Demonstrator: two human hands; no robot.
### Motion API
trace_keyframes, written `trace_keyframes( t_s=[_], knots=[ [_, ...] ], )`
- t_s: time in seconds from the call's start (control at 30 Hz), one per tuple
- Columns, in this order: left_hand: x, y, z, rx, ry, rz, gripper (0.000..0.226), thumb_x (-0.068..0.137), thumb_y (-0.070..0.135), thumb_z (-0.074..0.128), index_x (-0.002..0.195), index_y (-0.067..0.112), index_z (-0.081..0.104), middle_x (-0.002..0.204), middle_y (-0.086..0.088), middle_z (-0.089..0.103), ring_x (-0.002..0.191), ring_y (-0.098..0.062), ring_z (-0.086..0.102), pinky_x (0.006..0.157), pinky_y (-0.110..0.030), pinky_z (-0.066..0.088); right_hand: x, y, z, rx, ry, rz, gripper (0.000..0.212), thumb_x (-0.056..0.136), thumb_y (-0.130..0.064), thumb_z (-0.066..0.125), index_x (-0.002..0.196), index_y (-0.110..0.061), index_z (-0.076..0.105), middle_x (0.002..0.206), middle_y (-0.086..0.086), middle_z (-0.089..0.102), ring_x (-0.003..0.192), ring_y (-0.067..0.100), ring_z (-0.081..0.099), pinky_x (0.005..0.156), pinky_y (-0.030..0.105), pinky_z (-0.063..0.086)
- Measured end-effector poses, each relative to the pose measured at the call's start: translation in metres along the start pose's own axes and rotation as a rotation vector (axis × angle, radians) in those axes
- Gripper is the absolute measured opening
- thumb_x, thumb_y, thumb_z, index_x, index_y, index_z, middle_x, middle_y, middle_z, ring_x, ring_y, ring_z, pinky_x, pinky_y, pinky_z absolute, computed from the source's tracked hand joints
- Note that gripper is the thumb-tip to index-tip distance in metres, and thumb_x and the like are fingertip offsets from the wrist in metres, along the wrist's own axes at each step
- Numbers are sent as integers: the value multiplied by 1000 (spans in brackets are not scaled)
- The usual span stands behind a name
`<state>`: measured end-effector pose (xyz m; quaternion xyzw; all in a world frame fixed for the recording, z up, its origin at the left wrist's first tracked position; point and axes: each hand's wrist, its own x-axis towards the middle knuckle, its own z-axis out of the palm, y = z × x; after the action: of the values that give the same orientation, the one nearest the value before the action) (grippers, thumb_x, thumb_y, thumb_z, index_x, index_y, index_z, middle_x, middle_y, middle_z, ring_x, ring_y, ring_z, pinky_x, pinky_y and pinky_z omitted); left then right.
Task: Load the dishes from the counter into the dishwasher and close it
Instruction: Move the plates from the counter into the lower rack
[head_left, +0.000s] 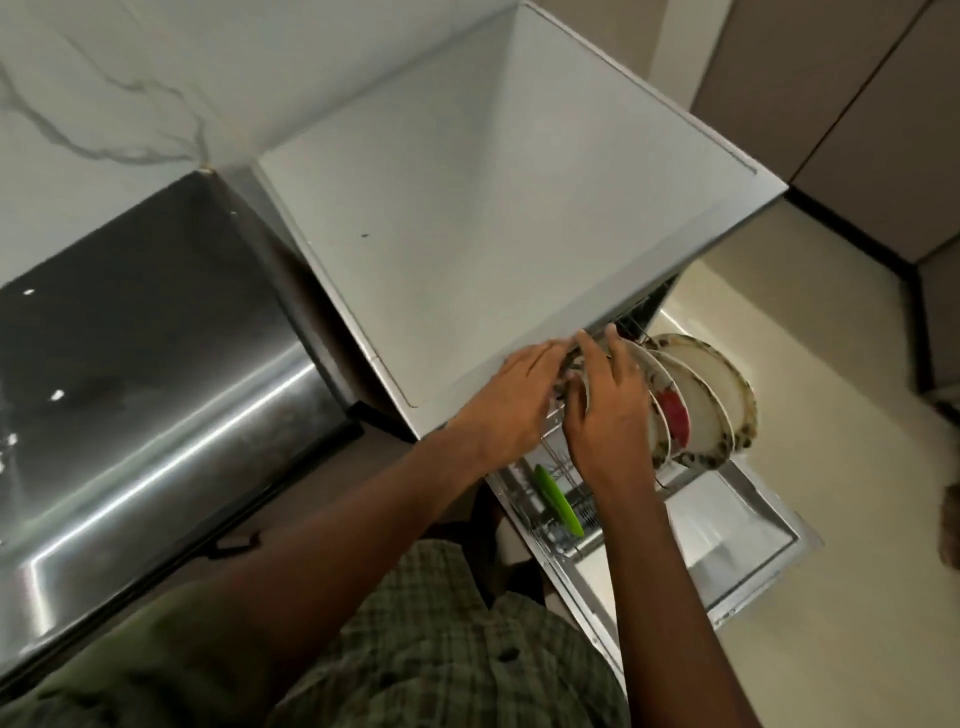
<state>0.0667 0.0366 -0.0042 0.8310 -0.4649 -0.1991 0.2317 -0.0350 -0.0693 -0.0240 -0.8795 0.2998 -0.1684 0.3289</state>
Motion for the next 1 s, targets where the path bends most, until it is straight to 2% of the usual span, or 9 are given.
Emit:
trace_keyframes(
  t_s=[0.23,0.4,0.6,0.87,1.0],
  knots=[
    [-45,-34,-24,61,183,-115,62,109,17,49,164,7,22,171,-10,24,158,-21,16,129,-26,8,-7,-47,30,-38,-136,-173,51,107,-29,49,158,-23,40,168,14,30,148,34,37,120,58,33],
    [-90,-82,-58,136,289,-196,70,105,17,54,165,12,19,171,-8,22,159,-20,15,129,-30,6,-3,-103,51,-97,-211,-309,49,110,-31,50,157,-21,44,166,14,33,148,30,37,120,52,32],
    [-167,-151,-110,149,348,-354,77,101,22,61,165,13,19,172,-9,19,160,-24,12,131,-43,15,-10,-194,106,-91,-304,-449,50,109,-30,50,157,-15,45,166,15,35,149,32,39,120,52,34],
    [-287,-230,-157,169,449,-619,78,103,37,58,164,9,19,172,-13,17,161,-27,9,131,-41,8,-52,-300,202,-101,-487,-705,52,107,-37,52,156,-21,46,167,13,34,153,29,34,125,54,26],
    [-335,-252,-165,161,465,-801,81,104,48,54,165,11,17,173,-13,13,161,-28,7,130,-46,14,-65,-334,235,-143,-623,-837,54,108,-45,46,159,-28,40,170,7,28,158,24,22,128,52,19]
  ],
)
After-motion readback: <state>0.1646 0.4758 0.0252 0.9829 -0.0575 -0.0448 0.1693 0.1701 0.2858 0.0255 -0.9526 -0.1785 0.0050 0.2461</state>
